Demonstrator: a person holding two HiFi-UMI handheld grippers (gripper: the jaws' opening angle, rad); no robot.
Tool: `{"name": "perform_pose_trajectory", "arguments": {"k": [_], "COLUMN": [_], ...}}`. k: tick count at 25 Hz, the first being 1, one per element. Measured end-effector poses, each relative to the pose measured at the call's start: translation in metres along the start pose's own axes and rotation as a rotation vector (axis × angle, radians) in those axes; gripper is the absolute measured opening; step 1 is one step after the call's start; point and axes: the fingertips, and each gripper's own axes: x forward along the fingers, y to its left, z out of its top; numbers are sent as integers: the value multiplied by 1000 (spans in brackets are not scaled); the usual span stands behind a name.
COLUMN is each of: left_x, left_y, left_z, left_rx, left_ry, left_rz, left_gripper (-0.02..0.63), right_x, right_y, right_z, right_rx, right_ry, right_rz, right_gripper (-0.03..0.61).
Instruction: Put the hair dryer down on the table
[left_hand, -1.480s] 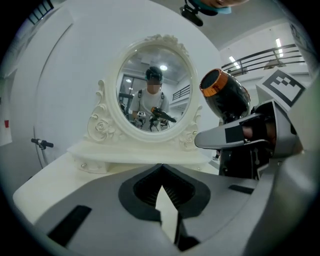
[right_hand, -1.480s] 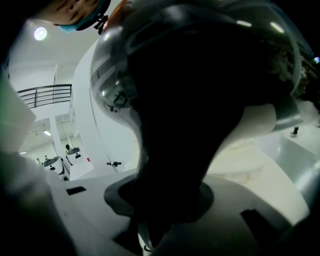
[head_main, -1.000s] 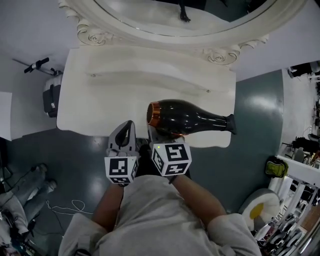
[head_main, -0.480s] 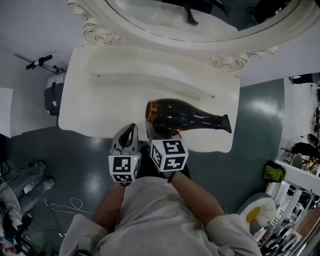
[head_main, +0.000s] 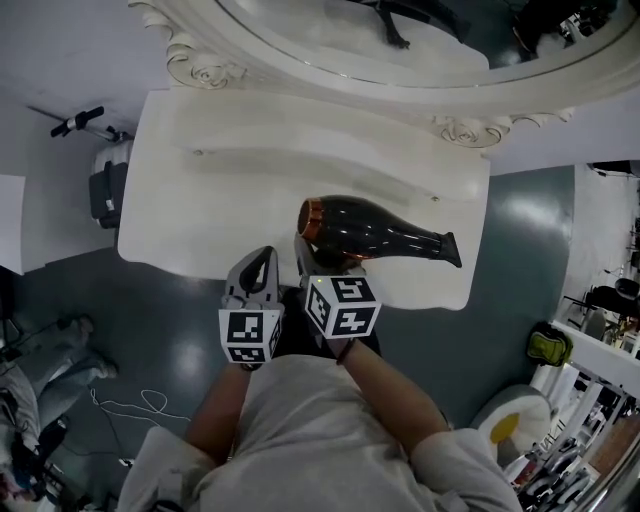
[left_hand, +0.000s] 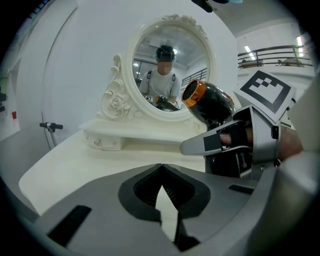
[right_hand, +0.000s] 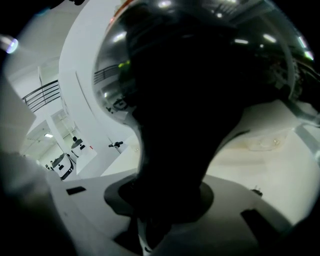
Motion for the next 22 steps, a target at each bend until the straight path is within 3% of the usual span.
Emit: {"name": "perform_pose_trajectory", "arguments": {"k": [22], "left_x": [26], "left_y": [15], "left_z": [-28], "left_rx": [-17], "left_ry": [57], "left_rz": [20], "left_gripper": [8], "right_x": [43], "right_y": [-13], "right_z": [-27], "right_rx": [97], "right_ry": [94], "right_rz": [36], "right_gripper": [132]}}
